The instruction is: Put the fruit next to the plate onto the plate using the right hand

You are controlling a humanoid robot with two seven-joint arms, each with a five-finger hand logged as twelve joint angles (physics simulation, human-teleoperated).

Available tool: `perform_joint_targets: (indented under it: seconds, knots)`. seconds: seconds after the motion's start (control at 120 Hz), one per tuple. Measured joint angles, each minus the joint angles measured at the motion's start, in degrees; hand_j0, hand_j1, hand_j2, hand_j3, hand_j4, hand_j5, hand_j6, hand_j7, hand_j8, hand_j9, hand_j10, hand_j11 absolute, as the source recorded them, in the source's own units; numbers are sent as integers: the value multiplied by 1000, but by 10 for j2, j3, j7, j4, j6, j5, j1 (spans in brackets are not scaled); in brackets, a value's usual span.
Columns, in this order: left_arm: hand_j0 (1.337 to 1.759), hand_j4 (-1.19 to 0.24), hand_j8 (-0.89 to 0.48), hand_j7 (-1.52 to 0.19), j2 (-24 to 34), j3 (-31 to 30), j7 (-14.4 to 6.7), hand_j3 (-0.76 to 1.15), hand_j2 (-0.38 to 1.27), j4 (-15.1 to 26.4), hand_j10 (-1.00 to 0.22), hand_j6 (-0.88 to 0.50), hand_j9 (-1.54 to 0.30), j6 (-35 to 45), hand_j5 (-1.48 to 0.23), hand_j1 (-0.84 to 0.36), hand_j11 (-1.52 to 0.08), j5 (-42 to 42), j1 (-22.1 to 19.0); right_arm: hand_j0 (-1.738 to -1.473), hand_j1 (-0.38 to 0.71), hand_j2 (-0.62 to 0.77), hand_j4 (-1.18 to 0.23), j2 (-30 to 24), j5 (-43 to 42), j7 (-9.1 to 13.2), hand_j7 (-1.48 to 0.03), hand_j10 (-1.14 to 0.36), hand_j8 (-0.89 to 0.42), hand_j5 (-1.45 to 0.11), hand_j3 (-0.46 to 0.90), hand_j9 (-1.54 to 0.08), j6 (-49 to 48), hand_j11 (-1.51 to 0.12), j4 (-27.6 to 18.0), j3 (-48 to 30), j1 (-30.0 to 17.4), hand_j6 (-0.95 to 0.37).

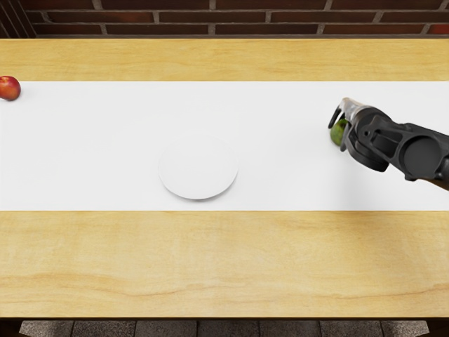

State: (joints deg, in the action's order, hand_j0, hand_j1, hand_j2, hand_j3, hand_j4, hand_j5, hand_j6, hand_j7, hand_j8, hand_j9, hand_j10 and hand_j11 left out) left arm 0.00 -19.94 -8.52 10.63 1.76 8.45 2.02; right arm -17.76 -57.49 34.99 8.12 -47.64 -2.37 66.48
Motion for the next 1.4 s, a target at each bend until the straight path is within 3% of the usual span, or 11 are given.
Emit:
perform_joint_targets:
  seconds: [0.108,0.242,0.35,0.433,0.558,0.625,0.642,0.692,0.858,1.083,1.4]
  knots:
    - [1658,0,0,0,0,0,0,0,0,0,0,0,0,0,0,349,0,0,0,-1651,268,303,-649,-6,9,0,-966,-384,-174,-1052,2,-1022,-1,-1029,-20,-11,8,-290]
    - [1658,0,0,0,0,0,0,0,0,0,0,0,0,0,0,349,0,0,0,-1650,293,368,-606,-53,13,0,-1000,-373,-167,-1116,2,-1062,-3,-1066,-115,-26,24,-285]
    - [1658,0,0,0,0,0,0,0,0,0,0,0,0,0,0,349,0,0,0,-1650,264,310,-608,-68,14,0,-1016,-380,-167,-1154,2,-1095,-4,-1101,-170,-29,34,-292]
    - [1658,0,0,0,0,0,0,0,0,0,0,0,0,0,0,349,0,0,0,-1649,239,271,-613,-67,13,0,-1023,-399,-173,-1164,0,-1106,-6,-1100,-193,-30,46,-327]
    - [1658,0,0,0,0,0,0,0,0,0,0,0,0,0,0,349,0,0,0,-1651,223,321,-647,-39,14,0,-1029,-431,-227,-1189,1,-1110,-8,-1113,-209,-30,62,-366]
    - [1658,0,0,0,0,0,0,0,0,0,0,0,0,0,0,349,0,0,0,-1651,214,277,-657,-15,15,0,-1031,-426,-216,-1205,2,-1113,-9,-1117,-212,-29,67,-359]
    - [1658,0,0,0,0,0,0,0,0,0,0,0,0,0,0,349,0,0,0,-1651,151,183,-662,-10,15,0,-1032,-432,-228,-1204,2,-1111,-9,-1116,-212,-29,68,-364]
    - [1658,0,0,0,0,0,0,0,0,0,0,0,0,0,0,349,0,0,0,-1653,173,260,-673,7,14,0,-1033,-450,-242,-1202,3,-1114,-9,-1121,-213,-29,70,-364]
    - [1658,0,0,0,0,0,0,0,0,0,0,0,0,0,0,349,0,0,0,-1656,181,253,-688,64,17,0,-1037,-429,-207,-1218,4,-1139,-6,-1149,-207,-30,73,-342]
    - [1658,0,0,0,0,0,0,0,0,0,0,0,0,0,0,349,0,0,0,-1658,188,256,-698,150,18,-1,-1039,-409,-189,-1226,3,-1154,-3,-1161,-157,-31,78,-333]
    - [1658,0,0,0,0,0,0,0,0,0,0,0,0,0,0,349,0,0,0,-1655,255,339,-694,176,15,0,-1040,-390,-170,-1227,2,-1147,-3,-1144,-87,-25,65,-311]
